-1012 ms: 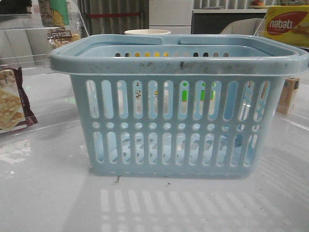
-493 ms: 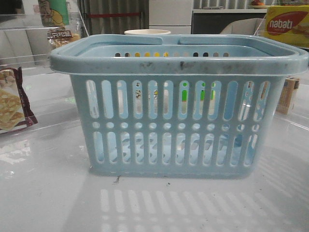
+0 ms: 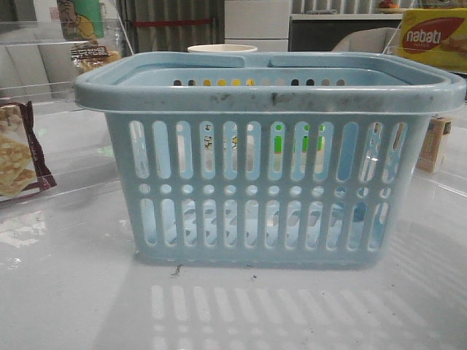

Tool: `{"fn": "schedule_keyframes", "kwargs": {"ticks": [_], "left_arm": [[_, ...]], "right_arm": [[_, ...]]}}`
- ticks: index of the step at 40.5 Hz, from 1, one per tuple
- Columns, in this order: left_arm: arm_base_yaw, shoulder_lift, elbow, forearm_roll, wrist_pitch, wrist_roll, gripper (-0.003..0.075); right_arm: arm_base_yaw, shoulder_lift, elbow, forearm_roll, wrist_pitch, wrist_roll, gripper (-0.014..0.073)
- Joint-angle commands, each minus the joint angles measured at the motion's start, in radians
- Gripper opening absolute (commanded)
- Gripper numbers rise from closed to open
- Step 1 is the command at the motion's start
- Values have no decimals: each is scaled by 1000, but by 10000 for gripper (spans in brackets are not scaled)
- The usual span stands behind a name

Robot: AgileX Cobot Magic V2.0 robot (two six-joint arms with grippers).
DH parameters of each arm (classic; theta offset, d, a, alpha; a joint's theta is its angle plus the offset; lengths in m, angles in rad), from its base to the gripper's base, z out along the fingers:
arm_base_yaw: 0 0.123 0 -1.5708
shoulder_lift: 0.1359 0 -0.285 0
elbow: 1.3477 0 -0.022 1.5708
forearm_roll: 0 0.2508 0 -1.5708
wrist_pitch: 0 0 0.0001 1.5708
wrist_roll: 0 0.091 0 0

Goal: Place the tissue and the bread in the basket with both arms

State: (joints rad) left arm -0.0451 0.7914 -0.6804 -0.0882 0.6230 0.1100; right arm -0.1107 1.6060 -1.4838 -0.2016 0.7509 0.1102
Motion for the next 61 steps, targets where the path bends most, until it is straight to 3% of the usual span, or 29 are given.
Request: {"fn": "schedule_keyframes", "kwargs": {"ticks": [1, 11, 25, 32, 35, 46, 61], "left_arm": [[1, -2, -29, -8, -70, -1, 400], [1, -2, -29, -8, -70, -1, 400], [1, -2, -29, -9, -68, -1, 400], [1, -2, -29, -9, -68, -1, 400], [1, -2, -29, -9, -67, -1, 400], [1, -2, -29, -9, -67, -1, 400], [1, -2, -29, -11, -78, -1, 400]], "right_arm": [[64, -133, -41, 3, -35, -2, 184], [295, -255, -39, 28, -10, -2, 183], [604, -191, 50, 49, -15, -2, 211], [616, -121, 74, 71, -39, -2, 484], [616, -111, 74, 70, -52, -2, 556], [616, -239, 103, 70, -47, -2, 559], [616, -641, 396, 59, -83, -2, 559]]}}
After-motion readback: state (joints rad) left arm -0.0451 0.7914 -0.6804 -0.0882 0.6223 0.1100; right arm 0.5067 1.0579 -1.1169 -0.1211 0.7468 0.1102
